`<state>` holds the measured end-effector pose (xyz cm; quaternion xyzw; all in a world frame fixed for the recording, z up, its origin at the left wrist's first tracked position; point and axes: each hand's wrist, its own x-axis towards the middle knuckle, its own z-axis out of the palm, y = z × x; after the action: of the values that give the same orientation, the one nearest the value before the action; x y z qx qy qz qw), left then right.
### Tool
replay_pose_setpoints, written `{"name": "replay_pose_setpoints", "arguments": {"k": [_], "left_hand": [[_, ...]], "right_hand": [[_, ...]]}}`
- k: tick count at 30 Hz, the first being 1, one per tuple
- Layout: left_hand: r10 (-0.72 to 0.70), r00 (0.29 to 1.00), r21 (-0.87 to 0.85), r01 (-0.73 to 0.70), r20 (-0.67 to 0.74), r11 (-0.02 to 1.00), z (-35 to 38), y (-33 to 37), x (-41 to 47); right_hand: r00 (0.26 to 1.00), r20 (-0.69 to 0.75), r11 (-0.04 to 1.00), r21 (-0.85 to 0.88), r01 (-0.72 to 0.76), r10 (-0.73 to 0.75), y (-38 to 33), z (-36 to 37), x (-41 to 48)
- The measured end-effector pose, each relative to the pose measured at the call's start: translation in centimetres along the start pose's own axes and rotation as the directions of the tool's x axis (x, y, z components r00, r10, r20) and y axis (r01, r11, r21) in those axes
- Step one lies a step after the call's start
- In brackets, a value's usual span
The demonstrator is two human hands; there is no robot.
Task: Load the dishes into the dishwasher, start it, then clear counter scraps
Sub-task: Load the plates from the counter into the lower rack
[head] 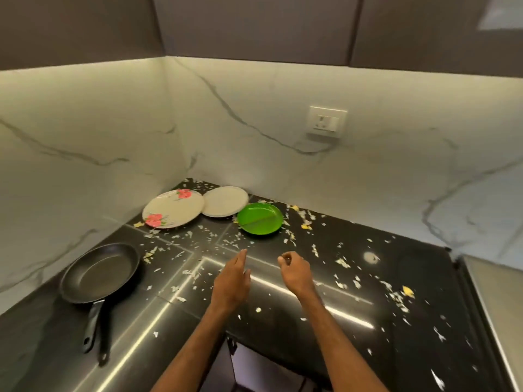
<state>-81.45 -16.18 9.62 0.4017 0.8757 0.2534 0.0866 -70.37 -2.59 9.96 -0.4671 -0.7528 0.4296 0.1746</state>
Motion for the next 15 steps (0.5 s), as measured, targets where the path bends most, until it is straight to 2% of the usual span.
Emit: {"name": "replay_pose_setpoints", "arguments": {"k": [4, 6, 8, 11, 15], "left_hand": [[-0.162, 0.986, 0.02, 0.163, -0.027, 0.986, -0.3, -5.2, 1.4], [-0.228, 0.973, 0.056, 0.229, -0.026, 0.972, 0.0, -7.3, 1.9], [-0.305, 0.952, 0.075, 0.304, -0.001, 0.95, 0.6, -9.2, 2.4], [-0.381, 0.915, 0.157, 0.359, 0.135, 0.92, 1.5, -10.5, 2.9], [-0.433, 0.876, 0.244, 0.381, 0.212, 0.892, 2.1, -11.1, 4.6]], "right_hand": [[0.982, 0.178, 0.998, -0.003, 0.06, -0.059, -3.2, 5.1, 4.2], [0.964, 0.261, 0.997, 0.069, 0.03, -0.047, -4.6, 7.6, 6.1], [0.932, 0.362, 0.984, 0.174, -0.045, -0.021, -5.6, 10.2, 8.2], [0.864, 0.498, 0.925, 0.294, -0.242, 0.067, -6.8, 13.4, 10.9], [0.796, 0.584, 0.841, 0.342, -0.418, 0.158, -8.1, 16.5, 15.7]]}}
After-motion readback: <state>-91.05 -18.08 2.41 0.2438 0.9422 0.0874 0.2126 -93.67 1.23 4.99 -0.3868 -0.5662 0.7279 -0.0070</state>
